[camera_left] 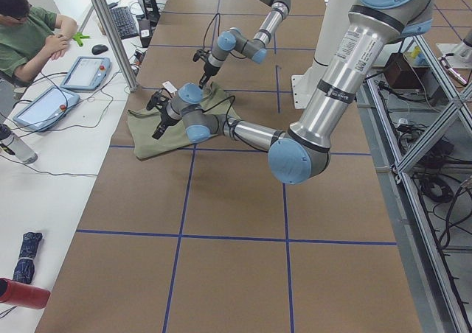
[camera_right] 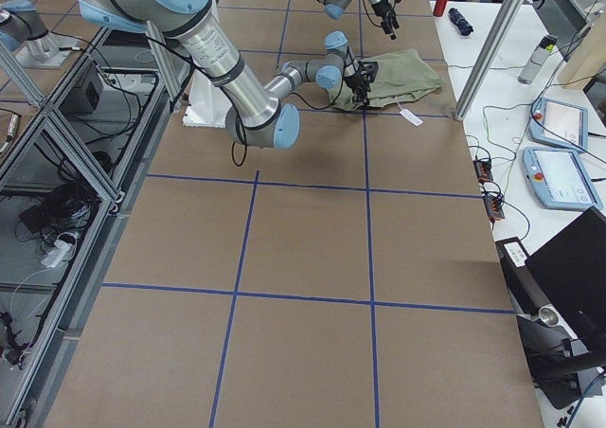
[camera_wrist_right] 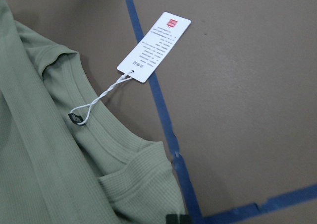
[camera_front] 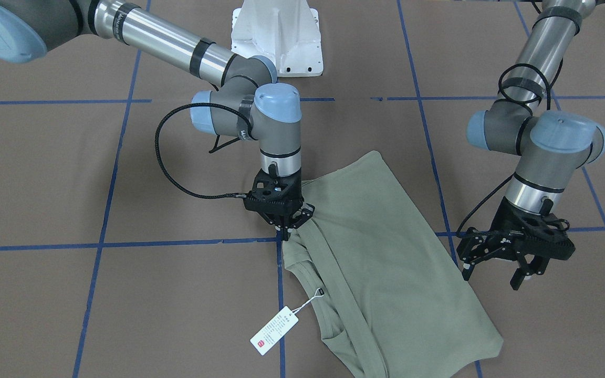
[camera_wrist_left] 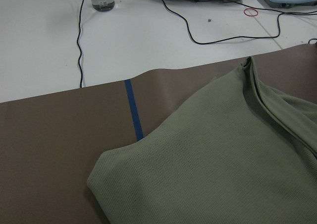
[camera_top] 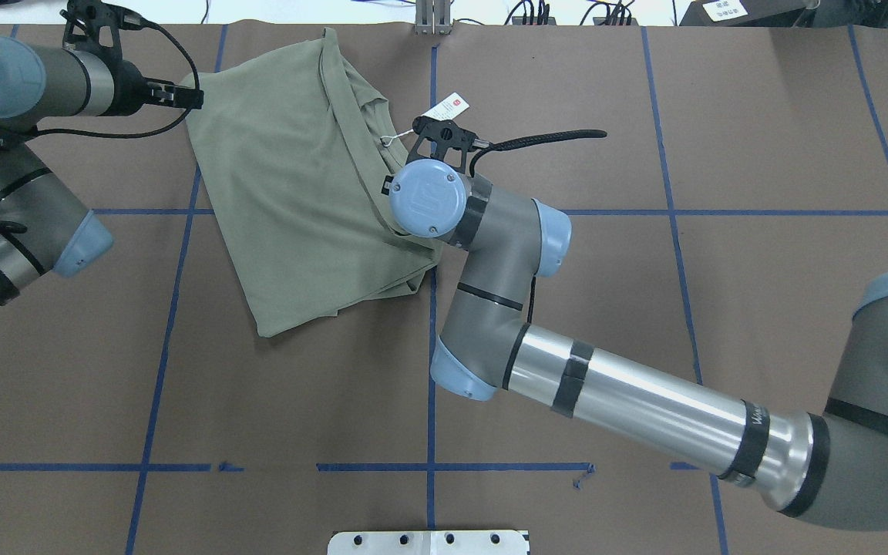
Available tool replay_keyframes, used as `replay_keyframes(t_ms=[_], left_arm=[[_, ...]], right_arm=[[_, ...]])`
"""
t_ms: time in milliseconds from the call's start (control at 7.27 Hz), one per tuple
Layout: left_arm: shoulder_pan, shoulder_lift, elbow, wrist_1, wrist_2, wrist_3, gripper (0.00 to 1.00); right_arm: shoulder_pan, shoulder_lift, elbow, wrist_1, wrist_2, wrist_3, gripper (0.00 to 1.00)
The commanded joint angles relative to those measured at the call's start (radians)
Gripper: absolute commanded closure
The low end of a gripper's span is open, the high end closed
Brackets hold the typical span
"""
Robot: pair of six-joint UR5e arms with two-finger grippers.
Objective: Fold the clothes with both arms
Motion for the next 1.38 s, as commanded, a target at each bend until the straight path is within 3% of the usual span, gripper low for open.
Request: replay_keyframes(t_ms=[0, 138, 550, 688, 825, 963, 1238], left_arm=[[0.001, -0.001, -0.001, 0.0, 0.0, -0.002, 0.0], [0.003, -0.001, -0.001, 0.0, 0.0, -0.002, 0.0], [0.004, -0.001, -0.004, 0.0, 0.0, -0.003, 0.0], [0.004, -0.001, -0.004, 0.0, 0.0, -0.003, 0.0], [0.004, -0.001, -0.006, 0.0, 0.0, -0.003, 0.0], [0.004, -0.001, -0.007, 0.0, 0.0, -0.008, 0.0], [0.007, -0.001, -0.015, 0.0, 0.0, -0.044, 0.0]], right_arm=[[-0.078, -0.195, 0.303, -0.116, -0.023, 0.01, 1.0], [-0.14, -0.279, 0.412, -0.121, -0.091, 0.011, 1.0], [-0.273, -0.545, 0.707, -0.164, -0.19, 0.043, 1.0], [-0.293, -0.574, 0.715, -0.164, -0.213, 0.044, 1.0], [-0.294, -0.582, 0.715, -0.164, -0.213, 0.044, 0.91], [-0.297, -0.581, 0.718, -0.164, -0.221, 0.042, 0.01], [-0.256, -0.508, 0.7, -0.234, -0.178, -0.061, 0.0]])
